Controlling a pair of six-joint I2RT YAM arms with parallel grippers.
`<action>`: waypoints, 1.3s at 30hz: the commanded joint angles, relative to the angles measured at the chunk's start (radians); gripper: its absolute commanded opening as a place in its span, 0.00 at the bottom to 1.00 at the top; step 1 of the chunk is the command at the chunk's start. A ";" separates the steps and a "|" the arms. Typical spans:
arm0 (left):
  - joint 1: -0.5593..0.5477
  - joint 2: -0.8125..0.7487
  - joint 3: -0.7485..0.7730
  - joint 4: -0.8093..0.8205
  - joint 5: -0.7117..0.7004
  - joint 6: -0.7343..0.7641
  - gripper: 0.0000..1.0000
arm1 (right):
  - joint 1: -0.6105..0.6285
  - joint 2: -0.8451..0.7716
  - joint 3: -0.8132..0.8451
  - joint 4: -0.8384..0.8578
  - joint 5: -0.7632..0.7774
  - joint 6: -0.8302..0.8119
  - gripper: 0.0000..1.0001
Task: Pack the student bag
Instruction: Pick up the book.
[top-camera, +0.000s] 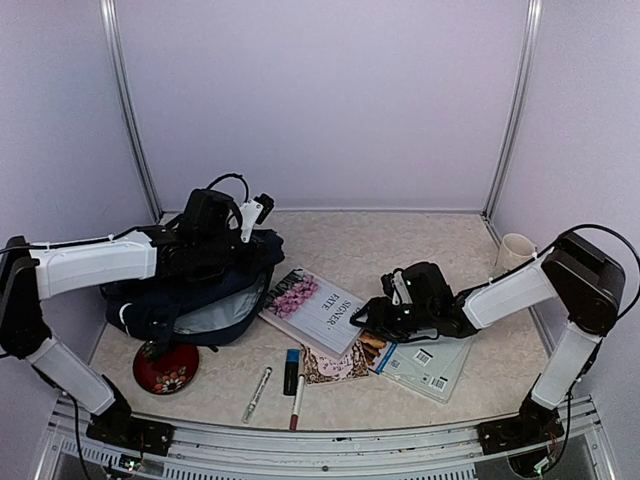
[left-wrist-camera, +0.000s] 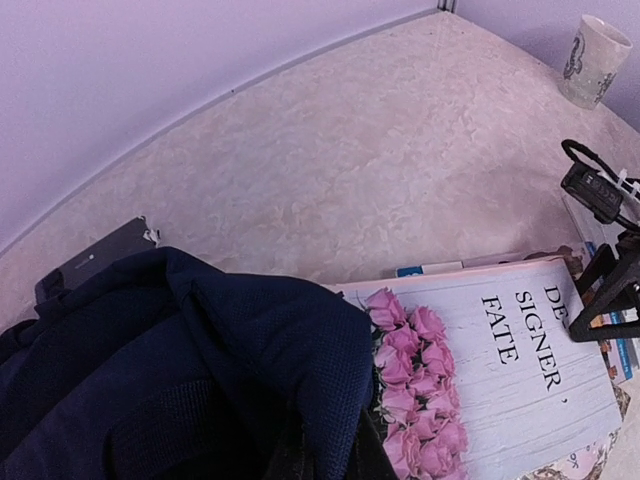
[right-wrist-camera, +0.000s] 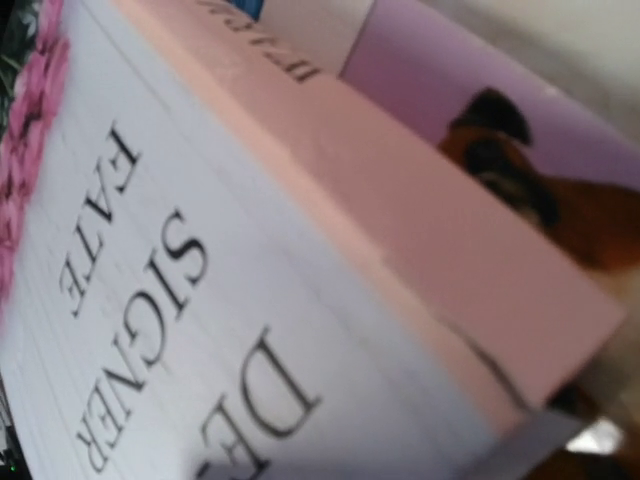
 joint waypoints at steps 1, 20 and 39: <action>0.094 0.122 0.137 -0.092 0.099 0.006 0.00 | 0.014 0.074 0.063 0.021 -0.017 0.028 0.60; 0.109 0.642 0.731 -0.520 0.345 0.055 0.00 | -0.026 0.007 0.115 0.145 0.107 0.006 0.61; 0.073 0.595 0.600 -0.405 0.583 -0.086 0.00 | -0.096 0.081 0.149 0.312 -0.049 0.013 0.67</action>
